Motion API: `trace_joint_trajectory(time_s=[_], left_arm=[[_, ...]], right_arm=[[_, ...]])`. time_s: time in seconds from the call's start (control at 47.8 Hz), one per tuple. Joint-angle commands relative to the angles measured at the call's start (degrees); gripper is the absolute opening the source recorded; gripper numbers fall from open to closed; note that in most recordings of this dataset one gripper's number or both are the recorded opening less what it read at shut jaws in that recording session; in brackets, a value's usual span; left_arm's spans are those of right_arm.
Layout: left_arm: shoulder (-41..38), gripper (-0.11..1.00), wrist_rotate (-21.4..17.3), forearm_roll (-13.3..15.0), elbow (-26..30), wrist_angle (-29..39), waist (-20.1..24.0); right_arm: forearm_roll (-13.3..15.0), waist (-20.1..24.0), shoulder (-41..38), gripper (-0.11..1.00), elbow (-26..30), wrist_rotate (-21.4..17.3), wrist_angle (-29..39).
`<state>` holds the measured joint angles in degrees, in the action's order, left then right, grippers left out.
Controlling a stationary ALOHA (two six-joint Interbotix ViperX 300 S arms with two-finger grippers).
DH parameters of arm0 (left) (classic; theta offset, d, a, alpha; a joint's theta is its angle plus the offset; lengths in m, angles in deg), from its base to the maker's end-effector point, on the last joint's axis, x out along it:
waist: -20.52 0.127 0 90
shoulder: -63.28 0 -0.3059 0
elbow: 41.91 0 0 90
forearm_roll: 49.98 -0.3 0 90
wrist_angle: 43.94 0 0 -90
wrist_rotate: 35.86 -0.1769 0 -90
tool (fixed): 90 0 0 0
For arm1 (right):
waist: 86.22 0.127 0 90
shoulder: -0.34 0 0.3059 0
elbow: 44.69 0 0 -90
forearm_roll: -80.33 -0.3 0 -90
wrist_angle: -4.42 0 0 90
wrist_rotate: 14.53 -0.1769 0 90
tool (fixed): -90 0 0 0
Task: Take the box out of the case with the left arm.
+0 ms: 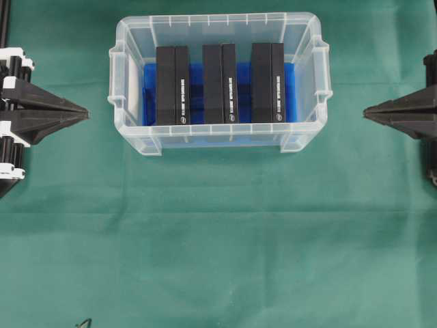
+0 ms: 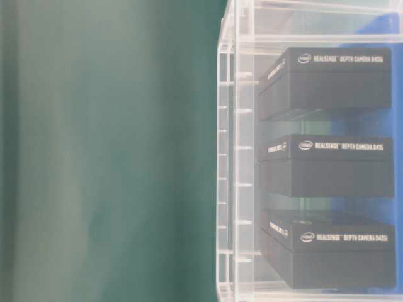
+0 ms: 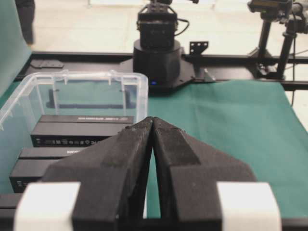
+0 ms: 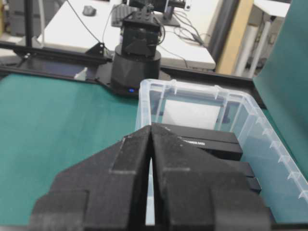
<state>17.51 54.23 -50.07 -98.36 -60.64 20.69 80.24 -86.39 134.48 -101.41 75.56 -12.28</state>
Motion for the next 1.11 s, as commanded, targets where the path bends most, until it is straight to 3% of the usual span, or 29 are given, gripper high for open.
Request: trace_joint_trajectory(time_s=[0.0, 0.209, 0.356, 0.523, 0.733, 1.089], left_arm=[[-0.53, 0.0, 0.44, -0.35, 1.41, -0.09, -0.09], [-0.26, 0.0, 1.14, -0.35, 1.76, 0.79, -0.09], [0.62, 0.0, 2.46, -0.35, 3.87, 2.37, -0.09], [1.49, 0.0, 5.19, -0.35, 8.7, 9.58, -0.09], [1.58, 0.0, 5.71, -1.05, 16.88, 18.11, -0.18], [0.62, 0.0, 6.24, -1.23, 22.94, 29.36, -0.18]], right_arm=[[0.0, 0.09, -0.62, 0.03, 1.76, -0.26, 0.09], [0.0, 0.09, -0.53, 0.03, 5.01, -0.7, 7.56], [0.0, 0.09, -0.35, 0.03, 10.2, -1.41, 13.18], [0.0, 0.09, -0.62, 0.03, 17.31, -2.72, 20.13], [0.0, 0.09, -2.29, 0.03, 25.49, -4.22, 26.89], [0.0, 0.09, -4.22, 0.03, 29.18, -4.75, 34.37]])
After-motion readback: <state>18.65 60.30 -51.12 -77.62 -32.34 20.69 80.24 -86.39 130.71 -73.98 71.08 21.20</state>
